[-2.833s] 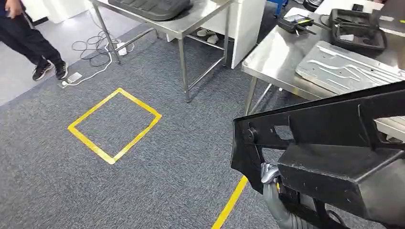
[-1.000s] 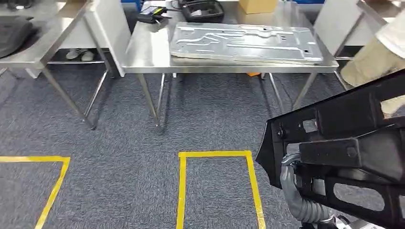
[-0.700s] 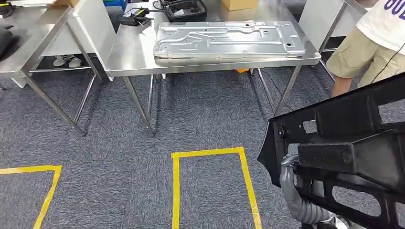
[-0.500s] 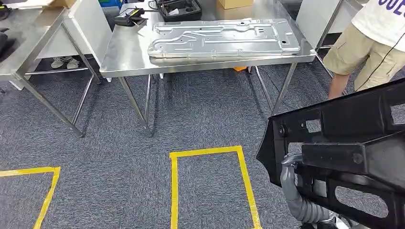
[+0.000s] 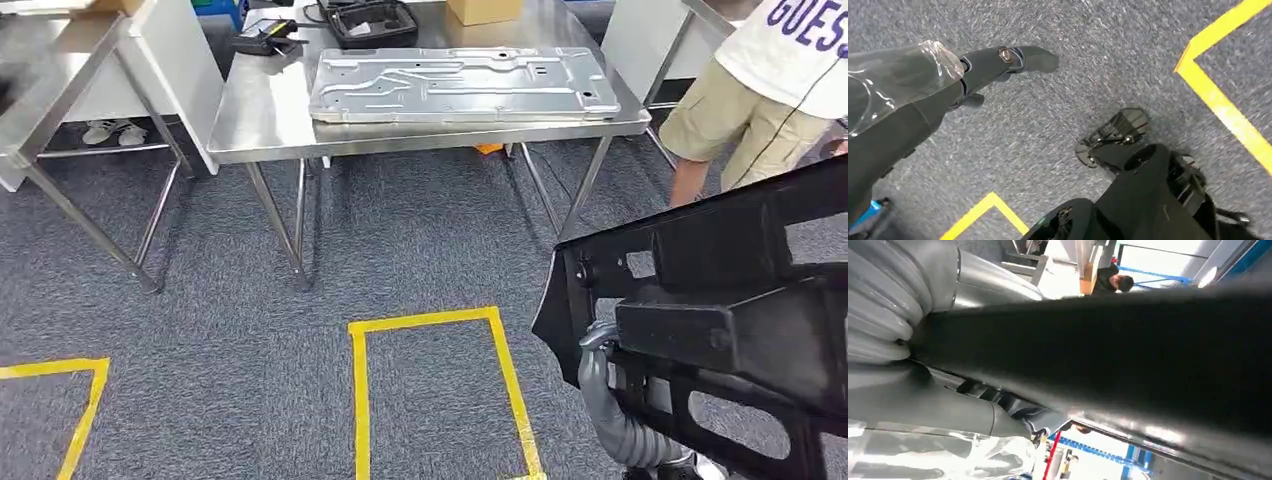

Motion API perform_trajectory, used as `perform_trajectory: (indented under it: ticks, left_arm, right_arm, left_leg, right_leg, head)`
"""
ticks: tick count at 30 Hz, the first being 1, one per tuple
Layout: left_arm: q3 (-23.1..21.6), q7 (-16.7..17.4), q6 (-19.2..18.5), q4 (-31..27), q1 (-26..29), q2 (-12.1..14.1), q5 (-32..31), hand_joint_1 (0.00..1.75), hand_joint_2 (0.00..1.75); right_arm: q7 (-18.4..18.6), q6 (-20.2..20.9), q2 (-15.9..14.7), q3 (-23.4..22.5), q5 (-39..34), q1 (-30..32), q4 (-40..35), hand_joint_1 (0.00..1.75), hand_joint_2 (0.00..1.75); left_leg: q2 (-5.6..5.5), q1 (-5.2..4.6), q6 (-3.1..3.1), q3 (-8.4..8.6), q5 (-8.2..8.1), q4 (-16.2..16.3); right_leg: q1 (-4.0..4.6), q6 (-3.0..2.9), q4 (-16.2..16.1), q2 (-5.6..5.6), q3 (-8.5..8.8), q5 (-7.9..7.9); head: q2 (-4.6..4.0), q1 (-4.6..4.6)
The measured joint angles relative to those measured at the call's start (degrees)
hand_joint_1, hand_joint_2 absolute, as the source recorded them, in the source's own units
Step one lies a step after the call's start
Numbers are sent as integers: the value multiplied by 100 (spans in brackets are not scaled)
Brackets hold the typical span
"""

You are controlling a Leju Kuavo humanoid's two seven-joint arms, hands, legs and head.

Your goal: Take the parts from the cabinet and place them on the table.

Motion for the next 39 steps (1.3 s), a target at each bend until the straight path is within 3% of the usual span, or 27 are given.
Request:
perform_trajectory:
  ticks: [1,2,5,6,7,8,10,11,12,15,16,17,18,20,22,23,25,27,28,30,31,32,33,35,36,37,39]
  left_arm:
    - [0,7,0,-2,1,0,0,0,175]
    - [0,13,0,-2,2,0,0,0,175]
    - [-7,26,0,0,4,-9,0,0,175]
    - [-7,24,2,0,0,-9,0,0,175]
    - [-9,26,2,0,-2,-9,0,0,175]
    - [-11,29,4,0,3,-9,2,0,175]
    - [-13,26,4,0,-14,-7,2,0,175]
    - [-15,33,4,-2,-17,-4,2,0,175]
    - [-15,31,4,0,-29,-4,0,0,175]
    - [-9,2,2,-2,-86,-4,20,0,175]
    - [-7,2,2,-2,-115,-7,17,0,175]
    - [-7,2,0,-2,-114,-11,20,0,175]
    - [-7,2,0,-2,-111,-11,20,0,175]
    - [-9,20,2,-2,-83,-9,17,0,175]
    - [-11,24,4,-2,-76,-7,15,0,175]
    - [-11,24,4,-2,-68,-7,20,0,175]
    - [-13,26,2,-2,-71,-7,15,0,175]
    - [-15,26,2,-2,-62,-9,15,0,175]
    - [-15,26,2,-2,-62,-9,9,0,175]
    - [-17,26,2,-2,-51,-9,9,0,175]
    - [-17,29,2,-2,-42,-9,9,0,175]
    - [-18,29,2,-2,-31,-9,9,0,175]
    - [-17,29,2,-2,-21,-9,9,0,175]
    - [-22,29,0,-2,-3,-11,7,0,175]
    - [-22,29,0,-2,11,-11,4,0,175]
    - [-24,29,-6,-2,-5,-9,-2,0,175]
    - [-26,42,-7,-2,0,-11,4,0,175]
  right_arm:
    - [0,0,5,2,2,1,13,175,175]
    - [4,0,9,4,2,2,24,175,175]
    - [9,0,9,7,13,-1,26,175,175]
    - [15,0,15,9,15,-12,37,175,175]
    - [15,0,20,11,24,-17,39,175,175]
    - [26,0,22,11,33,9,39,175,175]
    - [33,0,31,17,50,-2,41,175,175]
    - [33,0,33,20,55,-4,41,175,175]
    - [33,0,33,20,55,-16,41,175,175]
    - [35,0,37,22,52,-12,44,175,175]
    - [37,0,40,22,52,-13,44,175,175]
    - [37,0,44,24,52,-12,44,175,175]
    - [39,0,44,24,52,-12,44,175,175]
    - [42,0,44,24,54,-13,44,175,175]
    - [44,0,48,24,55,-21,46,175,175]
    - [48,0,48,26,55,-25,46,175,175]
    - [50,0,50,28,59,-23,48,175,175]
    - [50,0,55,28,63,-34,48,175,175]
    - [46,0,53,26,63,-45,48,175,175]
    - [48,-2,57,31,61,-34,48,175,175]
    - [50,-2,55,31,59,-32,50,175,175]
    - [50,-2,55,31,59,-33,52,175,175]
    - [50,-2,57,31,61,-33,52,175,175]
    - [50,-2,57,29,61,-34,52,175,175]
    - [50,-2,55,28,63,-36,52,175,175]
    - [52,-2,68,31,68,-32,76,175,175]
    - [68,0,59,31,68,-9,74,175,175]
  left_leg:
    - [13,-7,6,14,-8,2]
    - [16,-7,6,40,-29,2]
    - [15,4,-45,169,-129,2]
    - [19,-12,-76,193,-148,20]
    - [25,-30,-118,152,-177,37]
    - [39,-31,-150,181,-189,58]
    - [37,-25,-180,206,-211,64]
    - [21,-4,-219,148,-265,226]
    - [14,-1,-261,-36,-356,581]
    - [13,30,-339,-898,-819,1907]
    - [13,33,-345,-1045,-817,2061]
    - [13,38,-342,-1042,-644,1921]
    - [13,41,-325,-920,-373,1557]
    - [8,33,-257,-540,318,489]
    - [-5,-41,-182,-531,37,257]
    - [-10,-46,-152,-491,162,268]
    - [-24,-28,-71,-428,137,217]
    - [-26,17,-3,-284,128,177]
    - [-23,15,34,-261,101,177]
    - [-22,-2,57,-218,34,178]
    - [-23,-7,55,-178,-3,179]
    - [-25,-8,49,-120,-51,179]
    - [-33,-7,41,-45,-105,179]
    - [-36,4,4,137,-235,178]
    - [-31,5,-22,122,-285,170]
    - [-28,-19,-51,170,-303,192]
    - [-11,-20,-135,157,-321,197]
  right_leg:
    - [0,5,97,0,-75,18]
    - [-1,11,-89,-4,-2,173]
    - [-3,12,-1568,-87,689,979]
    - [39,15,-1663,-120,720,735]
    - [54,-65,-1696,-134,728,710]
    - [51,-120,-1706,-117,711,787]
    - [38,-189,-1710,-94,769,765]
    - [26,-217,-1739,-90,818,754]
    - [17,-249,-1737,-86,853,725]
    - [17,-277,-1737,-70,912,644]
    - [17,-273,-1737,-64,951,613]
    - [16,-269,-1738,-44,1015,569]
    - [16,-259,-1738,-29,1086,526]
    - [16,-226,-1749,3,1235,435]
    - [22,-173,-1768,27,1227,404]
    - [23,-132,-1792,25,1222,385]
    - [33,-51,-1710,20,1286,429]
    - [29,-41,-1426,-17,1185,253]
    - [33,-40,-1033,-18,962,71]
    - [26,20,-125,-20,362,-252]
    - [28,34,100,-21,157,-262]
    - [28,43,43,-21,84,-124]
    - [28,29,-248,-24,144,129]
    - [27,-4,-1272,-50,480,868]
    - [34,-8,-1506,-73,549,990]
    - [69,-25,-1525,-90,468,811]
    - [100,-136,-1565,-94,460,876]
  head:
    - [0,0]
    - [0,0]
    - [0,2]
    - [0,-9]
    - [2,-4]
    - [0,-4]
    - [0,-11]
    - [0,-7]
    - [0,-37]
    - [0,-42]
    - [0,-44]
    - [0,-42]
    - [0,-42]
    - [0,-44]
    - [0,-59]
    - [0,-50]
    - [0,-48]
    - [0,-35]
    - [0,-31]
    - [0,-33]
    - [0,-31]
    - [0,-33]
    - [0,-31]
    - [0,-31]
    - [0,-31]
    - [-4,-53]
    - [0,-46]
